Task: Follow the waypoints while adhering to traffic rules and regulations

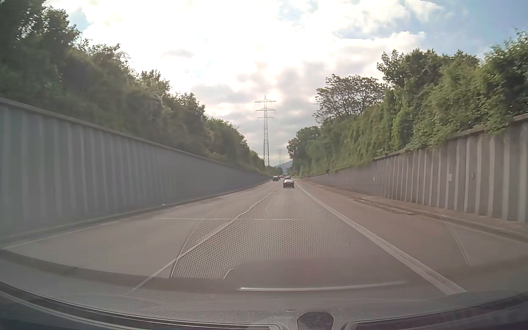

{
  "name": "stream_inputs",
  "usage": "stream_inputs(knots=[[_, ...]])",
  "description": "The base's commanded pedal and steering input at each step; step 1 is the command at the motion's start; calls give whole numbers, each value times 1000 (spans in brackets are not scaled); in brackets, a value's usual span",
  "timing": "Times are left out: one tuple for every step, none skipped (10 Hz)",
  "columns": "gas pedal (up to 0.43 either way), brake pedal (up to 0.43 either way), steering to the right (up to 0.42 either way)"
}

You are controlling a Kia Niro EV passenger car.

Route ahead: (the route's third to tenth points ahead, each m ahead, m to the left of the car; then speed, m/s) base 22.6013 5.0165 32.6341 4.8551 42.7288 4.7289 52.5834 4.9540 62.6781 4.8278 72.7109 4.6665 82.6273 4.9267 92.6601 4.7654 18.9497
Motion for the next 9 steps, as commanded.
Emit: stream_inputs(knots=[[130,0,0],[130,0,0],[130,0,0],[130,0,0],[130,0,-1],[130,0,-1],[130,0,-1],[138,0,-1],[138,0,-1]])
